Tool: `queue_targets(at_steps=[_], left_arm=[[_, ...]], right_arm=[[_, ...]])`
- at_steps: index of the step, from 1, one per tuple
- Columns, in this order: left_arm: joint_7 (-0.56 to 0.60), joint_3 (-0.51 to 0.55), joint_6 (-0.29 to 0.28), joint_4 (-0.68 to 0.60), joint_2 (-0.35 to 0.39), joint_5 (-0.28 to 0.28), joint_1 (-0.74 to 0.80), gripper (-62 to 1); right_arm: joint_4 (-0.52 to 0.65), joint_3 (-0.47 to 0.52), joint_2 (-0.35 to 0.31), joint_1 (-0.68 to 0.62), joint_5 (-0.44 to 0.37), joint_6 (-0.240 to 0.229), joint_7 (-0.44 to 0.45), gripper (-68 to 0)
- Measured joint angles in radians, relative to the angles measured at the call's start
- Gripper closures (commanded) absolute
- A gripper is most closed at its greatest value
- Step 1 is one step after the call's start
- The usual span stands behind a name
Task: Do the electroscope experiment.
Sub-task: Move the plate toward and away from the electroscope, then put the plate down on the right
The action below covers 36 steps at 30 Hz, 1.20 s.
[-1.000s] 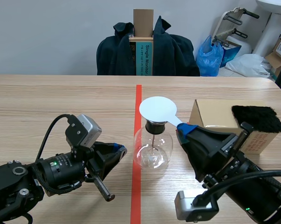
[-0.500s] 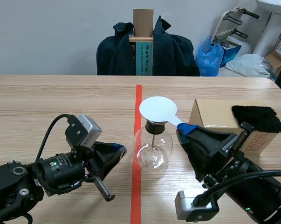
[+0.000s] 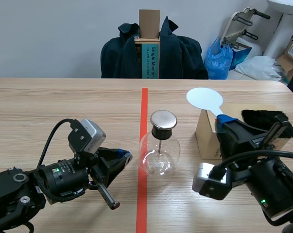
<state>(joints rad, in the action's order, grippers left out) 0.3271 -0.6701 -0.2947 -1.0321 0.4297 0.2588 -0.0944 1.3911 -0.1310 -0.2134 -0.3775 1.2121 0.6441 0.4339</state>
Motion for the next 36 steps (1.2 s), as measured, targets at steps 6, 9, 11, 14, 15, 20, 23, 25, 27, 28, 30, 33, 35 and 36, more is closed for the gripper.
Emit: queue_targets(at_steps=[6,9,11,14,15,20,23,25,27,28,30,33,35,36], left_arm=[[0.0,0.0,0.0,0.0,0.0,0.0,0.0,-2.6],[0.0,0.0,0.0,0.0,0.0,0.0,0.0,-2.6],[0.0,0.0,0.0,0.0,0.0,0.0,0.0,-2.6],[0.0,0.0,0.0,0.0,0.0,0.0,0.0,-2.6],[0.0,0.0,0.0,0.0,0.0,0.0,0.0,-2.6],[0.0,0.0,0.0,0.0,0.0,0.0,0.0,-2.6],[0.0,0.0,0.0,0.0,0.0,0.0,0.0,-2.6],[0.0,0.0,0.0,0.0,0.0,0.0,0.0,-2.6],[0.0,0.0,0.0,0.0,0.001,0.0,0.0,-2.6],[0.0,0.0,-0.001,-0.001,0.003,0.0,0.0,-2.6],[-0.001,0.0,-0.003,-0.013,0.015,0.001,0.004,-2.6],[-0.001,0.013,-0.005,-0.086,0.062,0.002,0.04,-2.6],[-0.002,0.036,-0.005,-0.172,0.11,0.005,0.087,-2.6],[-0.001,0.051,-0.005,-0.223,0.139,0.009,0.116,-2.6]], right_arm=[[0.0,0.021,0.0,0.0,-0.005,0.021,-0.1,-0.7],[0.007,0.064,0.0,-0.001,-0.072,0.048,-0.1,-0.7],[0.033,0.095,0.0,-0.011,-0.121,0.047,-0.1,-0.7],[0.095,0.137,0.0,-0.036,-0.145,0.048,-0.1,-0.7],[0.109,0.147,0.0,-0.042,-0.148,0.049,-0.1,-0.7],[0.116,0.166,0.0,-0.053,-0.147,-0.013,-0.107,-0.7],[0.095,0.165,0.0,-0.052,-0.138,-0.058,-0.107,-0.7],[0.069,0.156,0.0,-0.049,-0.139,-0.062,-0.107,-0.7],[0.041,0.135,0.0,-0.04,-0.139,-0.061,-0.107,-0.7],[0.026,0.122,0.0,-0.032,-0.138,-0.061,-0.107,-0.7],[-0.01,0.095,0.002,-0.012,-0.118,-0.061,-0.107,-0.7],[-0.069,0.067,0.013,0.018,-0.109,-0.061,-0.11,-0.7],[-0.098,0.05,0.02,0.032,-0.105,-0.061,-0.116,-0.7],[-0.11,0.042,0.021,0.038,-0.105,-0.061,-0.118,-0.7]])
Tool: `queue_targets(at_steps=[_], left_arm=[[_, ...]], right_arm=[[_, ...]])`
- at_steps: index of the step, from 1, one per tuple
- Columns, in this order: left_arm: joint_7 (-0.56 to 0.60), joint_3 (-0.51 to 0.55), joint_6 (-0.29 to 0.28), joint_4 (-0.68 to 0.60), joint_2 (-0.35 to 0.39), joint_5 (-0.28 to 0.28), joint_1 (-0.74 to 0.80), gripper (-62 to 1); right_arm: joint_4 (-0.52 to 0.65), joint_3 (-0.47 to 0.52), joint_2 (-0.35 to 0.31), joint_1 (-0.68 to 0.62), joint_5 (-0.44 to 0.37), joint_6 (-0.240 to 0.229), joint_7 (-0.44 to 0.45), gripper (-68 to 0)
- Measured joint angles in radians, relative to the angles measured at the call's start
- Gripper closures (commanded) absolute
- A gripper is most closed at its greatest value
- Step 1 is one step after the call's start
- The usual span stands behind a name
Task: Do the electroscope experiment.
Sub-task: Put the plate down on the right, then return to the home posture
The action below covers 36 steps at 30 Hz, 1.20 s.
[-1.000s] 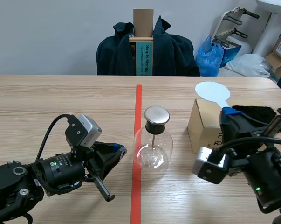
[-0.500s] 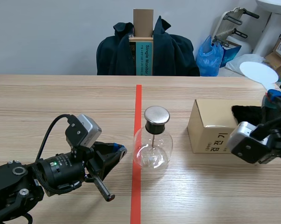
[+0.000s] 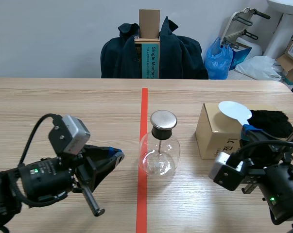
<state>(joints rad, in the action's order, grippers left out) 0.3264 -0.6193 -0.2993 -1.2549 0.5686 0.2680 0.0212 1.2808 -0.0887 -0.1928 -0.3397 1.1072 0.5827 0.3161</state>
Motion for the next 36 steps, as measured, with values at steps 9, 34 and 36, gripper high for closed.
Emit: queue_targets(at_steps=[9,34,36], left_arm=[[0.001,0.182,-0.003,-0.489,0.307,0.087,0.378,-2.6],[0.023,0.338,-0.007,-0.578,0.332,0.1,0.552,-62.3],[0.023,0.338,-0.007,-0.577,0.332,0.1,0.552,-62.3]], right_arm=[[-0.05,-0.005,0.013,0.018,0.045,0.0,-0.003,-0.7],[-0.045,-0.005,0.013,-0.078,-0.273,0.005,0.014,-67.9],[-0.007,-0.005,0.012,-0.125,-0.464,-0.006,0.001,-67.9]])
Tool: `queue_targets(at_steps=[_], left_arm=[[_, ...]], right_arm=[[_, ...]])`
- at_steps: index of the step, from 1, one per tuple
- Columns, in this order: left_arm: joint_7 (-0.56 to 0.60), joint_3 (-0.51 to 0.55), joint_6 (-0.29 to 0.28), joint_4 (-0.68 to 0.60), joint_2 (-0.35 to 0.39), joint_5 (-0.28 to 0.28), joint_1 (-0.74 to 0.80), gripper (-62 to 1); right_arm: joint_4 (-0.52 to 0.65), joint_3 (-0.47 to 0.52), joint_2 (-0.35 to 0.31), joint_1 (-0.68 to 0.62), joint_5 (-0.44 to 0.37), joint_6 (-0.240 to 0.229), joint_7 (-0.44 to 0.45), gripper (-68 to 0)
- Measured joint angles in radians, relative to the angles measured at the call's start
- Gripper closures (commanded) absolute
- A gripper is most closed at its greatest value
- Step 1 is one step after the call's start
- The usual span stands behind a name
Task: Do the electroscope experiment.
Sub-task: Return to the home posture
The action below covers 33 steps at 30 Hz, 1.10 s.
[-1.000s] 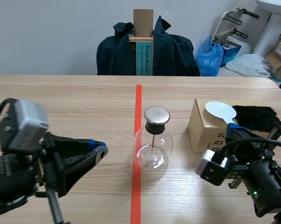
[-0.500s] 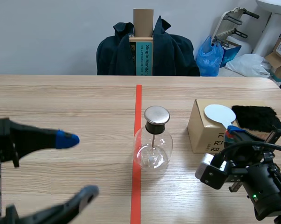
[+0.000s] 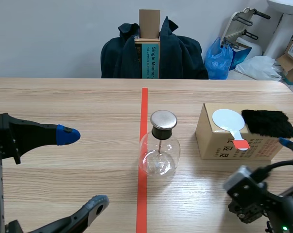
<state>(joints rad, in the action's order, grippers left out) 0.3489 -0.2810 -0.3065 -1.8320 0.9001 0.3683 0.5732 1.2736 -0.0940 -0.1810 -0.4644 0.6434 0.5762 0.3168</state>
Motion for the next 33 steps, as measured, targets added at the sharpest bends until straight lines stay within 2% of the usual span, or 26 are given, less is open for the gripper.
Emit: queue_targets(at_steps=[4,7,9,11,13,17,18,21,24,28,33], left_arm=[[-0.003,0.0,0.0,0.0,0.0,0.0,0.0,-62.3],[-0.008,0.0,0.0,0.0,0.0,0.0,0.0,-62.3],[-0.019,0.0,0.0,0.0,0.0,0.0,0.0,-62.3],[-0.019,0.0,0.0,0.0,0.0,0.0,0.0,-62.3],[-0.02,0.0,0.0,0.0,0.0,0.0,0.0,-62.3],[-0.022,0.0,0.0,0.0,0.0,0.0,0.0,-62.3],[-0.022,0.0,0.0,0.0,0.0,0.0,0.0,-62.3],[-0.022,0.0,0.002,0.0,0.0,0.0,0.0,-62.3],[-0.022,0.0,0.008,0.001,0.0,-0.001,0.0,-62.3],[-0.022,0.0,0.008,0.002,0.0,-0.001,0.0,-62.3],[-0.023,0.0,0.008,0.002,0.0,-0.001,0.0,-62.3]], right_arm=[[0.161,0.004,-0.044,-0.114,-0.423,0.004,-0.037,-67.9],[0.306,0.051,-0.079,-0.196,-0.736,0.006,-0.067,-67.9],[0.395,0.104,-0.1,-0.248,-0.875,-0.006,-0.07,-67.9],[0.48,0.156,-0.115,-0.292,-0.951,-0.04,-0.071,-67.9],[0.567,0.202,-0.121,-0.317,-0.984,-0.08,-0.072,-67.9],[0.731,0.258,-0.172,-0.32,-0.973,-0.227,-0.093,-67.9],[0.759,0.258,-0.189,-0.317,-0.949,-0.263,-0.102,-67.9],[0.821,0.242,-0.219,-0.309,-0.872,-0.426,-0.15,-67.9],[0.849,0.196,-0.218,-0.309,-0.799,-0.526,-0.185,-67.9],[0.851,0.09,-0.209,-0.285,-0.714,-0.584,-0.279,-67.9],[0.844,-0.06,-0.209,-0.232,-0.625,-0.584,-0.357,-67.9]])
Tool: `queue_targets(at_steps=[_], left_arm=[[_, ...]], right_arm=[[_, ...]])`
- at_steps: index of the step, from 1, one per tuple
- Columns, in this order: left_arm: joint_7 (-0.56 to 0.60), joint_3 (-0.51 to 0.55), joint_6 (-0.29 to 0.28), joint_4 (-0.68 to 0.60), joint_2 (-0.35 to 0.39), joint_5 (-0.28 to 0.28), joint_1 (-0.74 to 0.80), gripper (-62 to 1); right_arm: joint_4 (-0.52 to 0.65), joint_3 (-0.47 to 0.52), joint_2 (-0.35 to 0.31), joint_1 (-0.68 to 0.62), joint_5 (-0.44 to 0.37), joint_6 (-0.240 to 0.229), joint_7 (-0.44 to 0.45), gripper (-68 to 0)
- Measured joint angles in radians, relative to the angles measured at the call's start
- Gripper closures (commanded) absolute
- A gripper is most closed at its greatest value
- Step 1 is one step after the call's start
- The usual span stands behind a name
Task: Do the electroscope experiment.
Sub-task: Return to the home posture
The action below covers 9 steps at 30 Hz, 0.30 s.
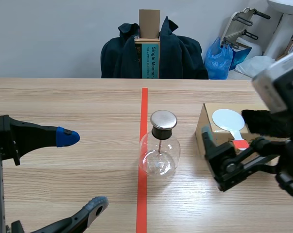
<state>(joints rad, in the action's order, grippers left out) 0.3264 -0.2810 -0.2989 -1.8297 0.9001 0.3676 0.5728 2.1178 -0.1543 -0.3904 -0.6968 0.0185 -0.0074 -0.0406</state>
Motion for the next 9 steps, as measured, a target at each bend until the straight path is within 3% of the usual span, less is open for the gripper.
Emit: queue_targets(at_steps=[9], left_arm=[[0.0,0.0,0.0,0.0,0.0,0.0,0.0,-62.3]], right_arm=[[-0.002,-0.05,0.0,0.006,0.019,0.006,-0.027,-67.9]])
